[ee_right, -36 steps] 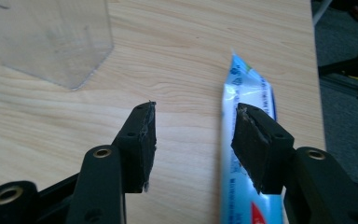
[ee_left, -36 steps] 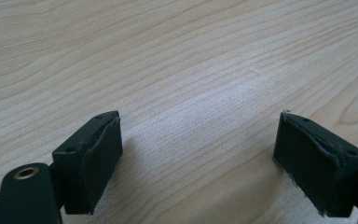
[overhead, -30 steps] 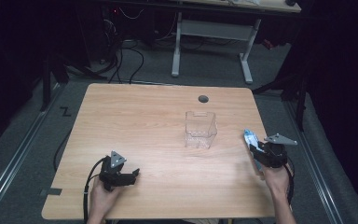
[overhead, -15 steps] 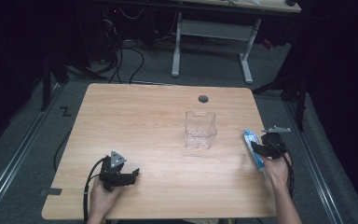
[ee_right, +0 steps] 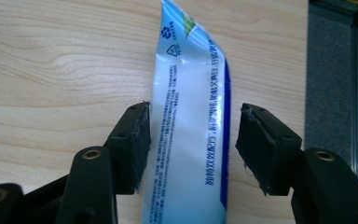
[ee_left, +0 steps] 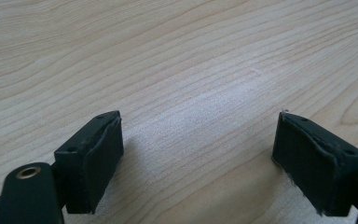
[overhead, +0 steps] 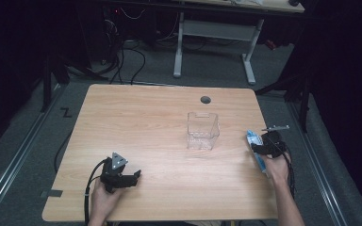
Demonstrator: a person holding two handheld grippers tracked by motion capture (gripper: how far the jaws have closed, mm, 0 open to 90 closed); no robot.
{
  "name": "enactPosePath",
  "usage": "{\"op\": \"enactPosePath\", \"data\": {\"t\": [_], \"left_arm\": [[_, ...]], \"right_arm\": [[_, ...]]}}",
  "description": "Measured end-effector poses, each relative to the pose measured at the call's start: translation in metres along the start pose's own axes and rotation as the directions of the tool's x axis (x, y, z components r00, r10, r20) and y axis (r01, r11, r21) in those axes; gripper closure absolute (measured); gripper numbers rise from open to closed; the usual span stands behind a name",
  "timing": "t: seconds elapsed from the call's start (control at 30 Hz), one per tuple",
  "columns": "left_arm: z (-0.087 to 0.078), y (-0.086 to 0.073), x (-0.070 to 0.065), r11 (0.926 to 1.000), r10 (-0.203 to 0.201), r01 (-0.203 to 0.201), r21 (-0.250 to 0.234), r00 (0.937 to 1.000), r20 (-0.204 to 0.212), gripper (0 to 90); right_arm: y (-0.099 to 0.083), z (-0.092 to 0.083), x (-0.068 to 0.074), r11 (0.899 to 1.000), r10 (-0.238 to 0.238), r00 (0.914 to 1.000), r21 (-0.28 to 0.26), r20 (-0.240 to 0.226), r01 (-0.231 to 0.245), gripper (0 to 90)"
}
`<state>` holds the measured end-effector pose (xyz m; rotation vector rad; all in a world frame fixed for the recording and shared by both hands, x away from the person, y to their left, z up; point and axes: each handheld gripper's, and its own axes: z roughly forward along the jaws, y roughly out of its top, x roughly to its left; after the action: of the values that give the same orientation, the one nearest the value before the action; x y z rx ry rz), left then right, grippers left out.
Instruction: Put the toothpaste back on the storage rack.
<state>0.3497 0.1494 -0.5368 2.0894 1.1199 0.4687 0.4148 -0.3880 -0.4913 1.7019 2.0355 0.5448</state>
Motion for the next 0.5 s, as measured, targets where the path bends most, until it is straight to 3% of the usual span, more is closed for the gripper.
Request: {"op": "enactPosePath", "data": {"t": [0.5], "left_arm": [[0.0,0.0,0.0,1.0,0.0,0.0,-0.002,1.0,-0.002,16.4]], "right_arm": [[0.008,0.012,0.009,0.998,-0.028,0.9996,0.055,0.0,0.028,46.9]]}}
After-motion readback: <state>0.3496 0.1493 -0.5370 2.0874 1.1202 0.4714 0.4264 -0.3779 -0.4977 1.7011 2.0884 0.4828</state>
